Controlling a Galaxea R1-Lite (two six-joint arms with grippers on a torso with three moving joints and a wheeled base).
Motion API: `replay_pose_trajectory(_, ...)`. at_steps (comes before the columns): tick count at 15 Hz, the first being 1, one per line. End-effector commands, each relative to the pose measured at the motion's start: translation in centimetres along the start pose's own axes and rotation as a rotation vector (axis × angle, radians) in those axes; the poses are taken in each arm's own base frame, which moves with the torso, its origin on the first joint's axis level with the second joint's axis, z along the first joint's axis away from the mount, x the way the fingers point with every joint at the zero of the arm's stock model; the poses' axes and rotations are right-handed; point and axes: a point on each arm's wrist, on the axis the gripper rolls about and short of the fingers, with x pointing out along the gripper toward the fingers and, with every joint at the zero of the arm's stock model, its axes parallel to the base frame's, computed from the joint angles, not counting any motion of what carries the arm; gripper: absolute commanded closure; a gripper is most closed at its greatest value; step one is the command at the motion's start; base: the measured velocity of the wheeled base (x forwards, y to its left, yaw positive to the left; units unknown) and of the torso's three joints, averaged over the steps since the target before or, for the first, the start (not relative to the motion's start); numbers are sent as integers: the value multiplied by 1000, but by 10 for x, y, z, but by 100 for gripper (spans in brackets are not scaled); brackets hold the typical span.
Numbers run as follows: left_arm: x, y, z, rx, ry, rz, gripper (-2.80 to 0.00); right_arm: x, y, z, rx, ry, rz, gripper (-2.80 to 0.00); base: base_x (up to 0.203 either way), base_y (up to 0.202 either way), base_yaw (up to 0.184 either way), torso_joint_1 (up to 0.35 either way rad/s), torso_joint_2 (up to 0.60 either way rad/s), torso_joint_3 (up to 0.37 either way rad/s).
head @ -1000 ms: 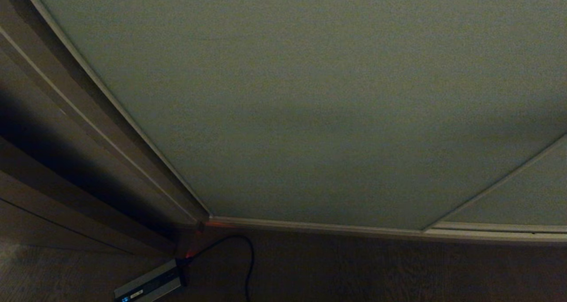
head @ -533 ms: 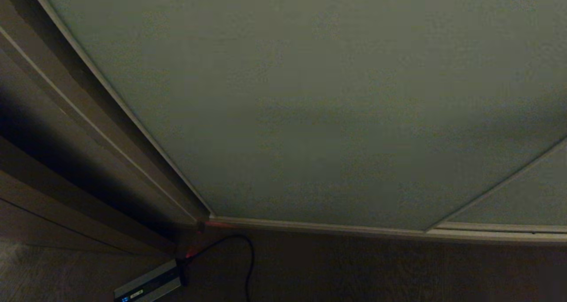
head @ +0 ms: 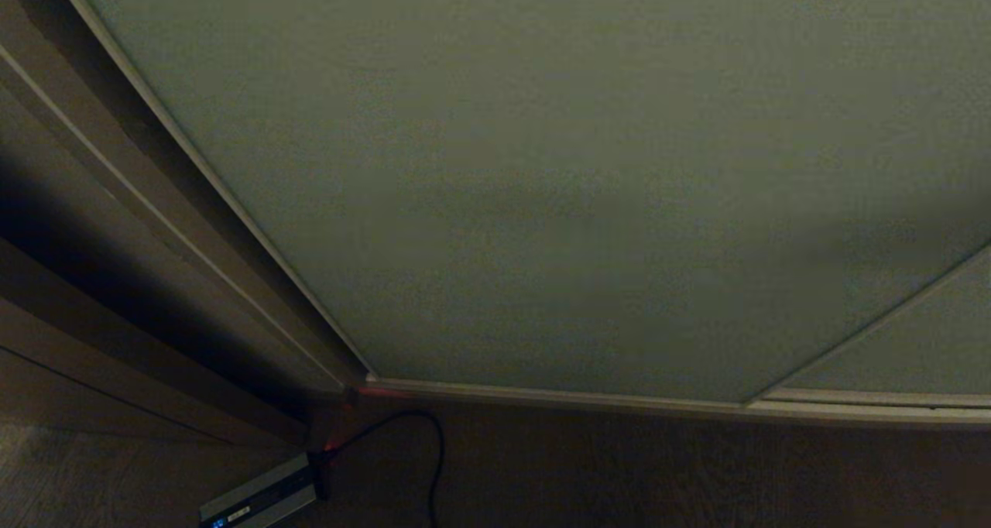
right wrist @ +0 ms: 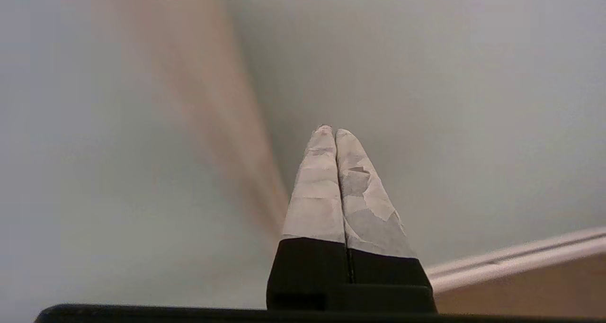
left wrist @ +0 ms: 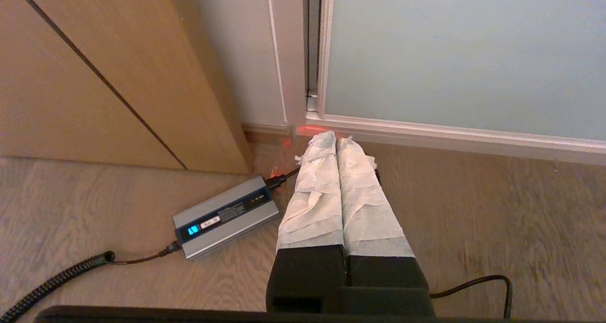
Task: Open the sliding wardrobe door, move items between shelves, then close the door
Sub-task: Close the door
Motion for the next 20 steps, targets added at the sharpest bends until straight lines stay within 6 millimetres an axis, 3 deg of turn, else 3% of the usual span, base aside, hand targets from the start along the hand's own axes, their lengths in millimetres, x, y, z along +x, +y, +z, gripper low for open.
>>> replay_pose_trajectory(1, 0, 0, 0, 0, 1, 1, 0, -30, 17, 3, -80, -41, 11, 0, 0, 0, 0, 0, 0, 0)
replay_pose_trajectory(4, 0, 0, 0, 0, 1, -1, 0, -78, 43, -16, -208, -62, 52, 0, 0, 0, 0, 0, 0, 0)
replay_pose_trajectory(6, 0, 0, 0, -1, 1, 0, 0, -117, 63, -48, -263, -39, 180, 0, 0, 0, 0, 0, 0, 0)
replay_pose_trajectory(8, 0, 0, 0, 1, 1, 1, 0, -145, 71, -82, -294, 27, 337, 0, 0, 0, 0, 0, 0, 0)
replay_pose_trajectory(10, 0, 0, 0, 1, 1, -1, 0, -175, 67, -109, -313, 77, 408, 0, 0, 0, 0, 0, 0, 0)
replay_pose_trajectory(14, 0, 0, 0, -1, 0, 0, 0, -226, 47, -149, -330, 133, 352, 0, 0, 0, 0, 0, 0, 0)
replay_pose_trajectory(17, 0, 0, 0, -1, 1, 1, 0, -249, 33, -193, -331, 155, 341, 0, 0, 0, 0, 0, 0, 0)
replay_pose_trajectory(20, 0, 0, 0, -1, 2, 1, 0, -235, 28, -247, -293, 220, 309, 0, 0, 0, 0, 0, 0, 0)
